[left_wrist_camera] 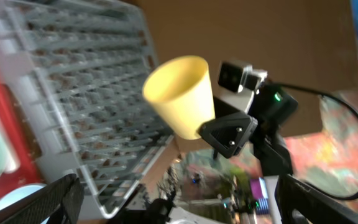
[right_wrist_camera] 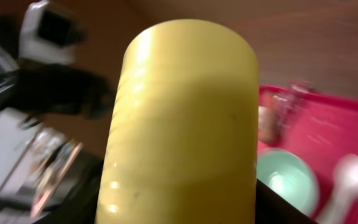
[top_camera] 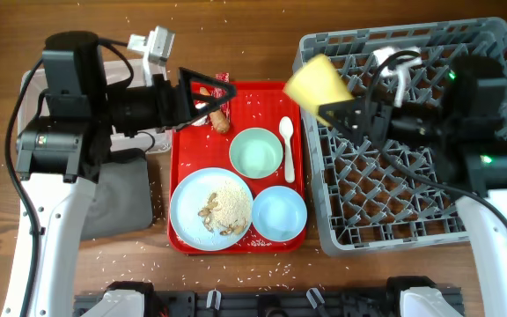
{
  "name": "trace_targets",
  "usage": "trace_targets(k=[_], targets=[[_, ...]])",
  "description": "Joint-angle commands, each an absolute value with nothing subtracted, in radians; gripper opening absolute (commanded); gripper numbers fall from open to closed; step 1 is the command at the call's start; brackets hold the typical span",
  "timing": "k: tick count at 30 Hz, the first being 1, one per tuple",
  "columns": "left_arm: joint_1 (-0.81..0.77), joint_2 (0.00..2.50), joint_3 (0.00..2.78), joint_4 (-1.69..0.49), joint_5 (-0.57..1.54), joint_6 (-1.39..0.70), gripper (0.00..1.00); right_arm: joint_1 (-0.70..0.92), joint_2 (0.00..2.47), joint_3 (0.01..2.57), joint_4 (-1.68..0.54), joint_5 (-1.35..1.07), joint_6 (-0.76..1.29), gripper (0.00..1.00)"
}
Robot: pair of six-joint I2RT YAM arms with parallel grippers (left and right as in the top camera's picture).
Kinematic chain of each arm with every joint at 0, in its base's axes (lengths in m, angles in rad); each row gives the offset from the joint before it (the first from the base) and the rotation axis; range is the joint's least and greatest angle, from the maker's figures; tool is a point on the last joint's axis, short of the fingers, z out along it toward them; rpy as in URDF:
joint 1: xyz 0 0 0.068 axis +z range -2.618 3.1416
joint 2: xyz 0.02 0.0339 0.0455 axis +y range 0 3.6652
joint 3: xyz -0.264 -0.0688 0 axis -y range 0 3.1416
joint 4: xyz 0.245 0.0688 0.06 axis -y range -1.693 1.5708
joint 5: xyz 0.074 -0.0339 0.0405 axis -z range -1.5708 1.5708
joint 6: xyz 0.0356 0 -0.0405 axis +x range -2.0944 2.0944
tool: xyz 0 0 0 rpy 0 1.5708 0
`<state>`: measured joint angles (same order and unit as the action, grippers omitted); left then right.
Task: Sort waste into correct bins and load items into the dishwasher rack
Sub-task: 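Place the yellow cup in the dish rack with the right gripper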
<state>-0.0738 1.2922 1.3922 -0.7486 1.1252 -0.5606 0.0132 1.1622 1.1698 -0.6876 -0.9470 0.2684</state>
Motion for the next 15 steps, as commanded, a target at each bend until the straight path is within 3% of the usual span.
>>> trace_targets(k=[1, 5, 11, 15], targets=[[-0.061, 1.292, 1.397, -0.786, 1.005, -0.554, 1.0, 0.008, 1.129, 1.172, -0.955, -0.407, 0.267, 0.5], [-0.062, 1.292, 1.397, -0.833, 0.893, -0.554, 1.0, 0.01, 1.176, 1.172, -1.274, -0.234, 0.251, 0.51], [-0.062, 1.292, 1.395, -0.836, 0.884, -0.554, 1.0, 0.109, 1.311, 1.169, -1.429, -0.204, 0.197, 0.52], [-0.062, 1.292, 1.395, -0.855, 0.884, -0.554, 1.0, 0.212, 1.405, 1.169, -1.435, -0.192, 0.245, 0.69]])
